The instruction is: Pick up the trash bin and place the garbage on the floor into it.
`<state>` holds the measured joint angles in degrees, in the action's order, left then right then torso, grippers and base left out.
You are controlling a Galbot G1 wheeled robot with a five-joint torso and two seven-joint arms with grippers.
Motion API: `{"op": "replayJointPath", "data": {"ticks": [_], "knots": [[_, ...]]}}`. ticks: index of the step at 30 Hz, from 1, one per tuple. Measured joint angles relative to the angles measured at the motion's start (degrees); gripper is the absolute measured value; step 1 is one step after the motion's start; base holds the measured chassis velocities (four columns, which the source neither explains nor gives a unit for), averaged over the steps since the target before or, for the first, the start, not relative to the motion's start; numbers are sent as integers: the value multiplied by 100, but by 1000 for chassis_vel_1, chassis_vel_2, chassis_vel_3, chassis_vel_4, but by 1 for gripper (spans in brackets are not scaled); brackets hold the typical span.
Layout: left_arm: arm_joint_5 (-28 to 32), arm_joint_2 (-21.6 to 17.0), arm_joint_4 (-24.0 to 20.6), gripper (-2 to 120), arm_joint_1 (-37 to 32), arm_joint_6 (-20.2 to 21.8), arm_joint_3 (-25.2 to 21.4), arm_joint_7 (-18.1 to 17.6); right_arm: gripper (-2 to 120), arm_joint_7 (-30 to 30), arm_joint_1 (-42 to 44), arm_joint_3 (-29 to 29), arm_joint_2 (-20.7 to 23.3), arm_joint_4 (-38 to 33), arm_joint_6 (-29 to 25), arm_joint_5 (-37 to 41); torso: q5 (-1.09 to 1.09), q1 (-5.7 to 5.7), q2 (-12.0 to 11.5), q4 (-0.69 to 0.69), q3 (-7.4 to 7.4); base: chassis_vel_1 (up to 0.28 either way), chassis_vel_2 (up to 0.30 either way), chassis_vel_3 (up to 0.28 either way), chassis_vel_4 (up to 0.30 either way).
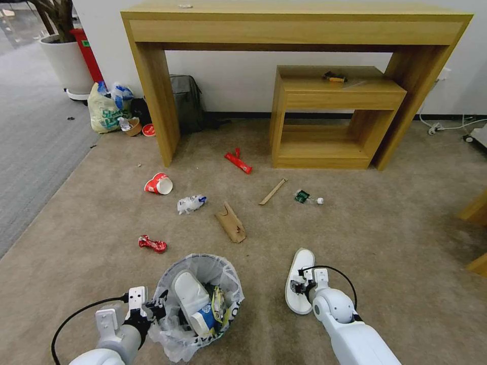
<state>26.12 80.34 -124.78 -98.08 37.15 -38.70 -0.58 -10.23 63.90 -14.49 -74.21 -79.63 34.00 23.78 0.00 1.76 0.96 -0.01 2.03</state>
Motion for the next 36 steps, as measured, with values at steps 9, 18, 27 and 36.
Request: {"op": "replayJointPath", "data": {"ticks": [9,18,27,36], "knots": [[0,0,8,0,-4,0,2,8,3,-59,16,-23,16,23,-86,2,0,0,0,0,0,0,0,0,0],[0,0,-42,0,-18,4,2,10,0,-124,220,-252,65,-296,-248,-107,1,0,0,0,0,0,0,0,0],[-4,-2,-91,0,-16,11,45,17,0,371,521,-881,184,-1091,-556,-812,1,0,0,0,0,0,0,0,0],[-25,-11,-84,0,29,41,45,34,0,1202,583,-1030,493,-2216,-1384,-1091,0,0,0,-1,0,0,0,0,0]]}}
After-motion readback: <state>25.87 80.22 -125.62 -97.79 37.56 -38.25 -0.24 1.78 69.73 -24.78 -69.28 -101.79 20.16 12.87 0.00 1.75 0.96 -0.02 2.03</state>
